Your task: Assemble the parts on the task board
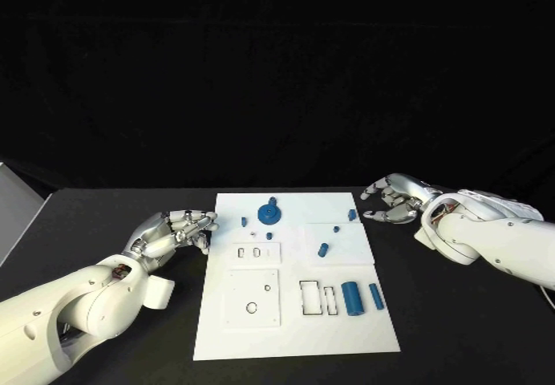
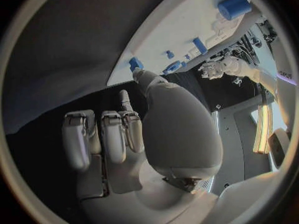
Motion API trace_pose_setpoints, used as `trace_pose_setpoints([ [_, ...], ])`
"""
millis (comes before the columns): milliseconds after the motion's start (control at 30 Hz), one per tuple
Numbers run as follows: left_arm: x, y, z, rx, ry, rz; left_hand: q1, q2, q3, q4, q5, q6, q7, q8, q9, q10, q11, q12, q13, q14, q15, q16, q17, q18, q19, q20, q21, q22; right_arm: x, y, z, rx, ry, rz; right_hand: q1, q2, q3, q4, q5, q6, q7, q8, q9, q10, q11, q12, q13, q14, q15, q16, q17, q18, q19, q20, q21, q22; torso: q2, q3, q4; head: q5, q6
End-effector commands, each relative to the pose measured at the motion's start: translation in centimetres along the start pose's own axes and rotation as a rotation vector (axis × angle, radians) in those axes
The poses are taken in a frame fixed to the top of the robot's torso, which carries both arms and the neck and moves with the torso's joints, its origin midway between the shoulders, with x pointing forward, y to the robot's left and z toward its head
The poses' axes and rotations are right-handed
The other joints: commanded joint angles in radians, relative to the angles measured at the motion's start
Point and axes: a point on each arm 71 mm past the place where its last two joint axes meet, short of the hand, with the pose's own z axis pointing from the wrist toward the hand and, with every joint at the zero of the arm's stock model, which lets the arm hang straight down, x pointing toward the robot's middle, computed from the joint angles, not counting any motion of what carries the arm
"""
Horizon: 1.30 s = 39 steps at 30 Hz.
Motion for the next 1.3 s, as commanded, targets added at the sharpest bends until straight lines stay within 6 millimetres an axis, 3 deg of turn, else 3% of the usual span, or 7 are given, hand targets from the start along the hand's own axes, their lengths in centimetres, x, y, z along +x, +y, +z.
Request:
trace_pose_setpoints([
  [33, 0.3, 0.0, 0.0, 0.006, 0.024, 0.005, -0.002, -0.004, 0.001, -0.005, 0.003, 0.002, -0.005, 0.001, 0.001, 0.005, -0.002, 0.005, 0.001, 0.006, -0.001, 0.005, 0.001, 0.007, -0.003, -0.002, 0.005, 0.002, 0.3, 0.1, 0.2, -0.008, 0.039, 0.022, 0.005, -0.003, -0.004, 0.0, -0.005, -0.007, 0.003, -0.005, -0.001, 0.071, -0.001, -0.004, 0.233, 0.091, -0.003, 0.005, 0.2, -0.013, 0.092, -0.003, 0.006, 0.23, 0.0, -0.0017, 0.0006, -0.003, -0.003],
  [200, 0.3, 0.0, 0.0, 0.001, 0.019, 0.014, -0.002, -0.004, 0.001, -0.006, 0.003, 0.002, -0.005, 0.001, 0.002, 0.006, -0.003, 0.006, 0.002, 0.007, -0.002, 0.007, 0.002, 0.007, -0.003, -0.002, 0.007, 0.003, 0.6, 0.1, 0.5, 0.002, 0.062, 0.024, 0.003, 0.004, -0.007, 0.004, -0.005, -0.005, 0.004, -0.004, -0.001, 0.075, 0.0, 0.001, 0.236, 0.091, -0.002, 0.006, 0.203, -0.013, 0.093, -0.002, 0.008, 0.232, 0.0, -0.0024, 0.0012, -0.001, -0.004],
  [467, 0.3, 0.0, -0.1, -0.002, 0.017, 0.02, -0.006, -0.005, 0.002, -0.01, 0.003, 0.003, -0.009, 0.001, 0.004, 0.017, -0.008, 0.016, 0.009, 0.025, -0.007, 0.023, 0.007, 0.008, 0.005, -0.007, 0.025, 0.011, 1.3, 0.6, 0.9, 0.003, 0.091, 0.029, 0.001, 0.008, -0.01, 0.008, -0.004, 0.0, 0.004, -0.002, 0.0, 0.076, 0.001, 0.002, 0.238, 0.092, -0.002, 0.007, 0.204, -0.013, 0.093, -0.002, 0.008, 0.232, 0.001, -0.0003, 0.0014, -0.001, -0.009],
  [600, 0.3, 0.0, 0.0, -0.002, 0.019, 0.021, -0.007, -0.004, 0.002, -0.011, 0.003, 0.003, -0.01, 0.001, 0.005, 0.02, -0.009, 0.02, 0.012, 0.031, -0.008, 0.029, 0.01, 0.008, 0.008, -0.008, 0.033, 0.014, 1.5, 0.9, 1.1, 0.001, 0.094, 0.031, -0.001, 0.009, -0.011, 0.01, -0.003, 0.002, 0.005, -0.001, 0.001, 0.078, 0.001, 0.004, 0.239, 0.092, -0.001, 0.007, 0.206, -0.013, 0.093, -0.002, 0.009, 0.233, 0.0, -0.0017, 0.0022, -0.002, -0.009],
  [1000, 0.4, 0.0, 0.0, -0.002, 0.021, 0.022, -0.008, -0.004, 0.003, -0.013, 0.003, 0.004, -0.011, 0.001, 0.006, 0.022, -0.011, 0.023, 0.015, 0.037, -0.01, 0.035, 0.012, 0.008, 0.01, -0.01, 0.039, 0.017, 1.9, 1.2, 1.3, -0.004, 0.111, 0.022, -0.001, 0.017, -0.012, 0.015, 0.01, 0.011, 0.005, 0.003, 0.003, 0.083, 0.001, 0.009, 0.243, 0.093, 0.0, 0.008, 0.208, -0.014, 0.094, -0.001, 0.011, 0.236, 0.001, -0.0004, -0.0001, 0.002, -0.012],
  [1300, 0.4, 0.0, 0.0, -0.002, 0.022, 0.021, -0.008, -0.004, 0.003, -0.014, 0.003, 0.004, -0.011, 0.001, 0.006, 0.021, -0.011, 0.023, 0.015, 0.038, -0.01, 0.036, 0.012, 0.008, 0.011, -0.01, 0.041, 0.018, 2.1, 1.2, 1.4, -0.001, 0.117, 0.012, 0.004, 0.032, -0.004, 0.02, 0.025, 0.042, 0.001, 0.019, 0.008, 0.086, -0.002, 0.013, 0.246, 0.093, -0.003, 0.009, 0.21, -0.015, 0.095, -0.002, 0.014, 0.238, -0.001, -0.0012, 0.0016, -0.003, -0.016],
])
